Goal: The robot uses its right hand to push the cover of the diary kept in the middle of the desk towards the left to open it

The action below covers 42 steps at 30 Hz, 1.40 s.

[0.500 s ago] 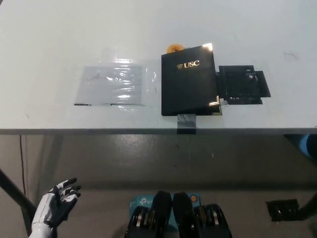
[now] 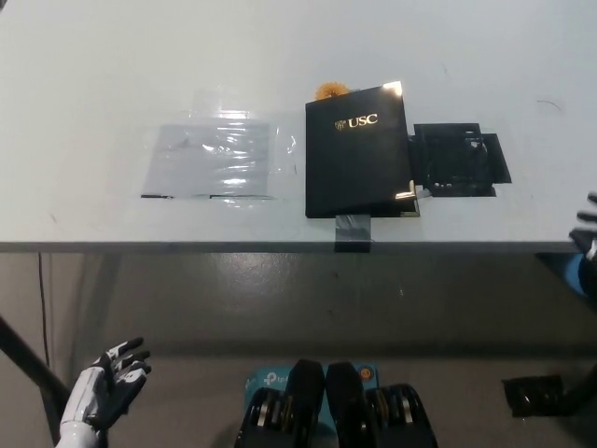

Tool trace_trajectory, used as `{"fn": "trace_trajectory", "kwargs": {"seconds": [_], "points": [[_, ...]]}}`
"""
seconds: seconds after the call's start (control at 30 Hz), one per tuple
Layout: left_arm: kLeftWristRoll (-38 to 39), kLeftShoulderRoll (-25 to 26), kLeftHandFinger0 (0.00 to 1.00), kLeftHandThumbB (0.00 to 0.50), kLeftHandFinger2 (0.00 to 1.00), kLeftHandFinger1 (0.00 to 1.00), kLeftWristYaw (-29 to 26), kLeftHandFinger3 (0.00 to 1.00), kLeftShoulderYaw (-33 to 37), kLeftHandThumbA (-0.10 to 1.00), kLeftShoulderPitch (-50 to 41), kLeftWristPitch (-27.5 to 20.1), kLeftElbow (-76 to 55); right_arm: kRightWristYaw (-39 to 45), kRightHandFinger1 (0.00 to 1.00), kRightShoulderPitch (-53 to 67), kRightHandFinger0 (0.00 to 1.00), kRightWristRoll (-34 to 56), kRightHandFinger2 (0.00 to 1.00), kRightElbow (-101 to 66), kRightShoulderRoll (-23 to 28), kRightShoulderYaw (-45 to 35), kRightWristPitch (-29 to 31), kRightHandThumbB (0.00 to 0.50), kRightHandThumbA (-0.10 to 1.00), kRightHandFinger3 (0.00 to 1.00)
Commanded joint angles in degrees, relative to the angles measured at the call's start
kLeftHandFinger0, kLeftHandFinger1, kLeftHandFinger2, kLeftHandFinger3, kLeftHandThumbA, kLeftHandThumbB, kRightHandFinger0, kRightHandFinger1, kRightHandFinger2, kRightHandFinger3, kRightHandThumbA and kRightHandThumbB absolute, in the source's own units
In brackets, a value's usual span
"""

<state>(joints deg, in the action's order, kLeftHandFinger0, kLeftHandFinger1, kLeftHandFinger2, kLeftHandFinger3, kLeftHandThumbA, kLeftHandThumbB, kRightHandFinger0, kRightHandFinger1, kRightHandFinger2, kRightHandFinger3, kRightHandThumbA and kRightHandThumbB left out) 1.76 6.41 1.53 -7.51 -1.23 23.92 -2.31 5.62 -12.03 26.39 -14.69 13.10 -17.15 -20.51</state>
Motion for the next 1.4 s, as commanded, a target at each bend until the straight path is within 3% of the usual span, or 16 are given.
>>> {"fn": "trace_trajectory", "kwargs": {"seconds": [0.0, 0.13, 0.23, 0.27, 0.33, 0.4, 0.5, 0.53, 0.6, 0.67, 0.77, 0.8, 0.9, 1.13, 1.37], "points": [[0.3, 0.8, 1.00, 0.225, 0.74, 0.74, -0.1, 0.77, -0.4, 0.38, 0.4, -0.5, -2.0, 1.3, 0.60, -5.0, 0.56, 0.2, 0.66, -1.9, 2.5, 0.6, 1.8, 0.185, 0.94, 0.80], [0.1, 0.6, 1.00, 0.248, 0.74, 0.75, -0.4, 0.77, -0.4, 0.39, -0.4, -0.2, -2.5, 1.0, 0.62, -8.9, 0.60, 0.1, 0.68, 0.8, 3.1, 1.2, 1.0, 0.172, 0.95, 0.83], [0.6, 0.4, 1.00, 0.258, 0.75, 0.77, -0.5, 0.79, -0.8, 0.39, -0.1, 0.5, -2.3, 1.1, 0.62, -12.5, 0.61, 0.0, 0.69, 5.4, 3.3, 1.5, 0.9, 0.199, 0.95, 0.83], [0.7, 0.4, 1.00, 0.238, 0.72, 0.74, -0.5, 0.76, -1.0, 0.39, -0.3, -0.2, -2.1, 1.0, 0.63, -13.5, 0.62, 0.0, 0.69, 6.3, 3.1, 1.8, 0.4, 0.222, 0.95, 0.83], [0.3, 0.6, 1.00, 0.222, 0.73, 0.74, -0.4, 0.76, -0.7, 0.46, -0.3, -0.6, -2.0, -2.0, 0.65, -16.7, 0.65, 1.4, 0.69, 10.6, 0.6, 0.5, -1.6, 0.231, 0.94, 0.84], [0.4, 0.5, 1.00, 0.225, 0.73, 0.75, -0.3, 0.75, -0.8, 0.47, -0.3, -0.8, -1.8, -3.6, 0.68, -18.3, 0.65, 3.5, 0.74, 13.0, -1.6, -1.4, -2.2, 0.227, 0.91, 0.89], [0.4, 0.5, 1.00, 0.214, 0.73, 0.75, -0.4, 0.75, -0.7, 0.46, 0.0, -0.3, -2.0, -6.8, 0.75, -20.9, 0.70, 6.2, 0.81, 16.4, -5.5, -5.0, -3.2, 0.193, 0.94, 0.95], [0.4, 0.7, 1.00, 0.211, 0.74, 0.76, -0.1, 0.75, -0.6, 0.44, 0.0, -0.4, -2.2, -9.6, 0.83, -22.7, 0.78, 7.2, 0.89, 18.6, -7.9, -6.7, -4.2, 0.193, 0.99, 1.00], [0.4, 0.5, 1.00, 0.241, 0.75, 0.78, -0.3, 0.76, -0.6, 0.43, 0.0, -0.3, -1.9, -12.4, 0.97, -24.9, 0.92, 8.7, 1.00, 21.4, -10.2, -9.8, -5.2, 0.186, 1.00, 1.00], [0.5, 0.4, 1.00, 0.222, 0.74, 0.78, -0.4, 0.75, -0.7, 0.42, 0.0, -0.3, -1.9, -14.5, 1.00, -26.7, 1.00, 9.6, 1.00, 24.5, -12.1, -12.4, -4.7, 0.172, 1.00, 1.00], [0.2, 0.7, 1.00, 0.193, 0.73, 0.77, -0.1, 0.77, -0.4, 0.47, 0.0, -0.3, -2.0, -15.6, 1.00, -28.3, 1.00, 10.0, 1.00, 27.3, -13.9, -14.6, -3.9, 0.176, 1.00, 1.00], [0.1, 0.8, 1.00, 0.186, 0.73, 0.77, -0.1, 0.75, -0.3, 0.54, -0.1, -0.3, -2.3, -16.5, 1.00, -29.1, 1.00, 9.9, 1.00, 29.6, -14.9, -15.1, -2.7, 0.180, 1.00, 1.00], [0.4, 0.7, 1.00, 0.173, 0.74, 0.77, -0.2, 0.75, -0.7, 0.56, -0.3, -0.3, -2.4, -18.8, 1.00, -30.9, 1.00, 9.6, 1.00, 33.9, -17.6, -16.8, -0.5, 0.189, 1.00, 1.00], [0.1, 0.6, 1.00, 0.189, 0.74, 0.77, -0.2, 0.79, -0.3, 0.59, -0.1, -0.2, -2.3, -19.8, 1.00, -32.0, 1.00, 8.2, 1.00, 39.1, -21.0, -16.7, 3.5, 0.213, 1.00, 1.00], [0.3, 0.3, 1.00, 0.211, 0.70, 0.75, -0.3, 0.76, -0.4, 0.59, 0.2, -0.3, -1.8, -18.3, 1.00, -31.1, 0.98, 7.9, 1.00, 42.0, -23.1, -15.0, 6.2, 0.227, 1.00, 1.00]]}}
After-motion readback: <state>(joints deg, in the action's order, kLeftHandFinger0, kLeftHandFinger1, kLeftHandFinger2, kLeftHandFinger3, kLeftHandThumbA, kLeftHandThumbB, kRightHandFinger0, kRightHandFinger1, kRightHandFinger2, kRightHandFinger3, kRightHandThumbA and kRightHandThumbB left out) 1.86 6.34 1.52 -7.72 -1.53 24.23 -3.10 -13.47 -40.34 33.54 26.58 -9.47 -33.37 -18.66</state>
